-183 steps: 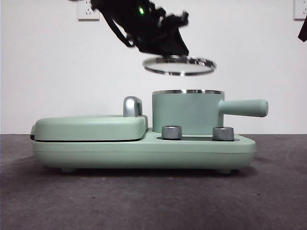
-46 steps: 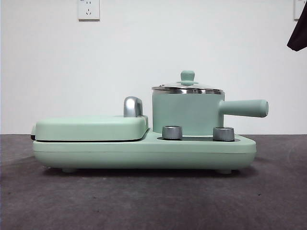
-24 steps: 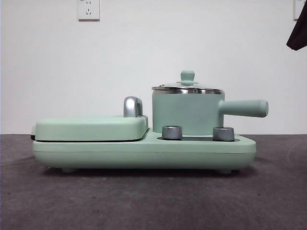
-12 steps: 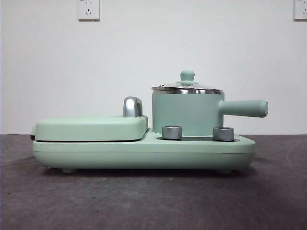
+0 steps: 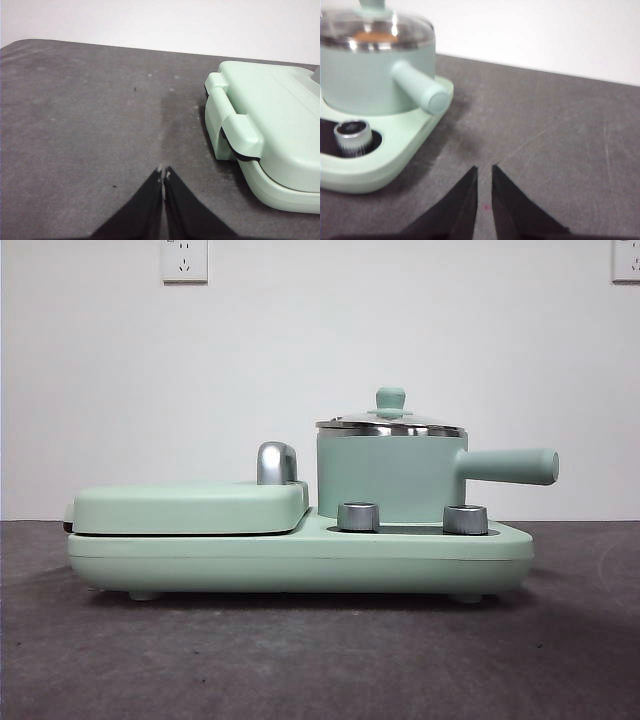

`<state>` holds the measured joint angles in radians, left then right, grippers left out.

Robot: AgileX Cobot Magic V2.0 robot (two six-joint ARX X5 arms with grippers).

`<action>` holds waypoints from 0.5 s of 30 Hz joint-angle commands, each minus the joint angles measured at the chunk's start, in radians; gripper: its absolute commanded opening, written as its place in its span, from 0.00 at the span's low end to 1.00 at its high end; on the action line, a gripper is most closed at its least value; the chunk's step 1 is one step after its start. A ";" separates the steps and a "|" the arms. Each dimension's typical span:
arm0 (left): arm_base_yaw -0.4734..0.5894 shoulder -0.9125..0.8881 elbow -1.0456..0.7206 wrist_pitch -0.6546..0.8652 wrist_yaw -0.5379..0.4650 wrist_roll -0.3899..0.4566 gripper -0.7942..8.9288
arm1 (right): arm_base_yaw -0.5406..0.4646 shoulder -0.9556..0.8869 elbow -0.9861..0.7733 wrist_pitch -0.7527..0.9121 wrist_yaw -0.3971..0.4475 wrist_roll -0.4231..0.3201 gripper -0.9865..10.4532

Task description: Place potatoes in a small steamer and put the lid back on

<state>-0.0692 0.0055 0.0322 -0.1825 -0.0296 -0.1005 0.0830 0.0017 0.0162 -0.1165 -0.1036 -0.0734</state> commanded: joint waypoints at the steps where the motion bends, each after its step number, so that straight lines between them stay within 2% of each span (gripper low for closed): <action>1: 0.002 -0.002 -0.019 -0.004 -0.004 -0.006 0.09 | -0.004 0.002 -0.005 0.016 0.001 0.015 0.12; 15: 0.002 -0.002 -0.019 -0.005 -0.004 -0.006 0.09 | -0.003 0.002 -0.004 0.018 0.000 0.033 0.12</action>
<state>-0.0692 0.0055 0.0322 -0.1825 -0.0299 -0.1005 0.0784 0.0025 0.0162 -0.1135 -0.1043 -0.0528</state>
